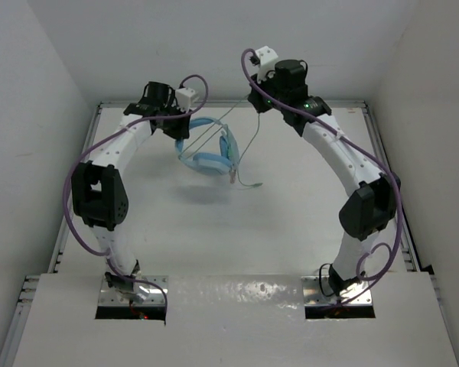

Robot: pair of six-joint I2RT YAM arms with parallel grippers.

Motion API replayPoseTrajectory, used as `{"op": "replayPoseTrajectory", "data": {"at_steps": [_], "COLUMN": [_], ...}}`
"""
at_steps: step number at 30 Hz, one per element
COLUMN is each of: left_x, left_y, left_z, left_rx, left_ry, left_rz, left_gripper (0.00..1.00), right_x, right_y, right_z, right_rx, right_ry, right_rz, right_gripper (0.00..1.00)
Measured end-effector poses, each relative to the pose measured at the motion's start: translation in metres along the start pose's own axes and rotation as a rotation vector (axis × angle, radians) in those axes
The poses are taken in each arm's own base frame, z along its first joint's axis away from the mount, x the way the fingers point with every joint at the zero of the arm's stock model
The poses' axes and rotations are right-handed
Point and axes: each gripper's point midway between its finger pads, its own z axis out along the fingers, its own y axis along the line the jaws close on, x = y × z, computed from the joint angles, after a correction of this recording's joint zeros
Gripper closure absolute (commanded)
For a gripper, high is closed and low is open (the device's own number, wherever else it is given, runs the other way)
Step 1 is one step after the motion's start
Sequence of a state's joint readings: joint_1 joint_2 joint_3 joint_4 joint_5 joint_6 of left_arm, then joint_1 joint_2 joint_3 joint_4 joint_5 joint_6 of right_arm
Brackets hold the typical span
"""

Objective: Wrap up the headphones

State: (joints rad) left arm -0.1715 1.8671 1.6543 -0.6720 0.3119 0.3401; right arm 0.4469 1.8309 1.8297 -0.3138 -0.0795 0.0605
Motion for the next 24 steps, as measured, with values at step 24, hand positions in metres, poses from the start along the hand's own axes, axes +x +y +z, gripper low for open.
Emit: {"op": "replayPoseTrajectory", "data": {"at_steps": [24], "left_x": [-0.076], "left_y": [-0.069], "left_z": [-0.102], "left_rx": [0.269], "left_ry": [-0.17], "left_rz": [0.172], "left_gripper": [1.0], "right_x": [0.08], "right_y": [0.001], "right_z": [0.025], "right_rx": [-0.303], "right_ry": [-0.074], "right_rz": [0.217], "right_gripper": [0.84]}}
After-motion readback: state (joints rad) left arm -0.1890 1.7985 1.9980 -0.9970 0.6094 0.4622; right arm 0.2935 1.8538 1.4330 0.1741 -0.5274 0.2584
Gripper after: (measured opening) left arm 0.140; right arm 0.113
